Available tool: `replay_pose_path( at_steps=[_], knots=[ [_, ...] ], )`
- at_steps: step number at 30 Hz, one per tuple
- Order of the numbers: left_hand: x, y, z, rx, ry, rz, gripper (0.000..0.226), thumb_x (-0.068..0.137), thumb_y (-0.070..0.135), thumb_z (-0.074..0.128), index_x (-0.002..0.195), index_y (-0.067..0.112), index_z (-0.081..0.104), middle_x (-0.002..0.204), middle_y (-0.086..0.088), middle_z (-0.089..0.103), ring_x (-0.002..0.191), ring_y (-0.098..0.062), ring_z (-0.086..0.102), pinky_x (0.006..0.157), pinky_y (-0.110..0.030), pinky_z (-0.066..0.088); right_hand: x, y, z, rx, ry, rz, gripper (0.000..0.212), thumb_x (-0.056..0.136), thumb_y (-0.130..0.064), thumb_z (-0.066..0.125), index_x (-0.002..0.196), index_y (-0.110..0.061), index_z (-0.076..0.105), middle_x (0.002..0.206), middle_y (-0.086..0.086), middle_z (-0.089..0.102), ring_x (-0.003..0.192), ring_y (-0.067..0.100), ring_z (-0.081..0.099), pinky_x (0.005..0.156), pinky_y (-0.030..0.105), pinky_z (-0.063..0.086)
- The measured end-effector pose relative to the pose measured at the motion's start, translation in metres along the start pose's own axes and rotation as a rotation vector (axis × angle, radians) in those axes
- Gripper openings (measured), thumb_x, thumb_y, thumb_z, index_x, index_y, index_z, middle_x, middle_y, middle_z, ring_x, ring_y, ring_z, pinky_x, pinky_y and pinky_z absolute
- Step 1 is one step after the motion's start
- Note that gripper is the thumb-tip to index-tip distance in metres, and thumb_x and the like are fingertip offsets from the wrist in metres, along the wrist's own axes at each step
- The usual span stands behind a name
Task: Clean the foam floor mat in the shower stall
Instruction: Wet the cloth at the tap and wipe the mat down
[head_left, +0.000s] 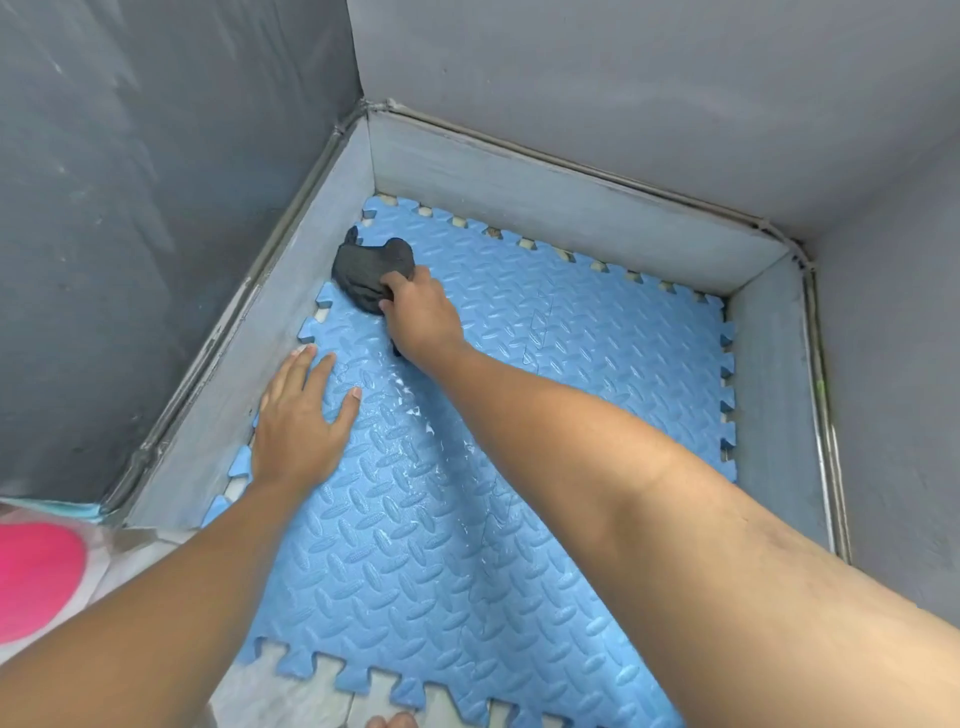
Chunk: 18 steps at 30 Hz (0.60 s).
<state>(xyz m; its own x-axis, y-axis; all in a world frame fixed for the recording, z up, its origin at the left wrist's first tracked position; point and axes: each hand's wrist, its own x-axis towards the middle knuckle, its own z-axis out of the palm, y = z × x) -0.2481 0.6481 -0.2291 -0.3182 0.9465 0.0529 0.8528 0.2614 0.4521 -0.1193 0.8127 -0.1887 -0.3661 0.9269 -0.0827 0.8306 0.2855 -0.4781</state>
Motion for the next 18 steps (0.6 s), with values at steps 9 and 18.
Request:
replay_pose_path(
  at_steps=[9, 18],
  knots=[
    [0.000, 0.003, -0.001, 0.017, -0.017, 0.000, 0.058, 0.103, 0.045, 0.054, 0.153, 0.016, 0.048, 0.165, -0.006, 0.038, 0.154, -0.027, 0.028, 0.125, -0.048, 0.023, -0.049, 0.230, -0.116, -0.150, 0.241, 0.481, 0.035, 0.101, -0.026, 0.048, 0.135, -0.020, 0.051, 0.126, 0.020, 0.048, 0.105, 0.043, 0.057, 0.090, 0.045, 0.047],
    [-0.001, 0.005, -0.003, 0.034, -0.023, 0.002, 0.058, 0.104, 0.045, 0.053, 0.153, 0.014, 0.048, 0.163, -0.009, 0.039, 0.154, -0.029, 0.029, 0.125, -0.051, 0.022, -0.148, 0.256, -0.124, -0.242, 0.176, 0.414, 0.036, 0.101, -0.029, 0.054, 0.133, -0.013, 0.049, 0.126, 0.019, 0.050, 0.103, 0.039, 0.057, 0.085, 0.043, 0.049]
  ],
)
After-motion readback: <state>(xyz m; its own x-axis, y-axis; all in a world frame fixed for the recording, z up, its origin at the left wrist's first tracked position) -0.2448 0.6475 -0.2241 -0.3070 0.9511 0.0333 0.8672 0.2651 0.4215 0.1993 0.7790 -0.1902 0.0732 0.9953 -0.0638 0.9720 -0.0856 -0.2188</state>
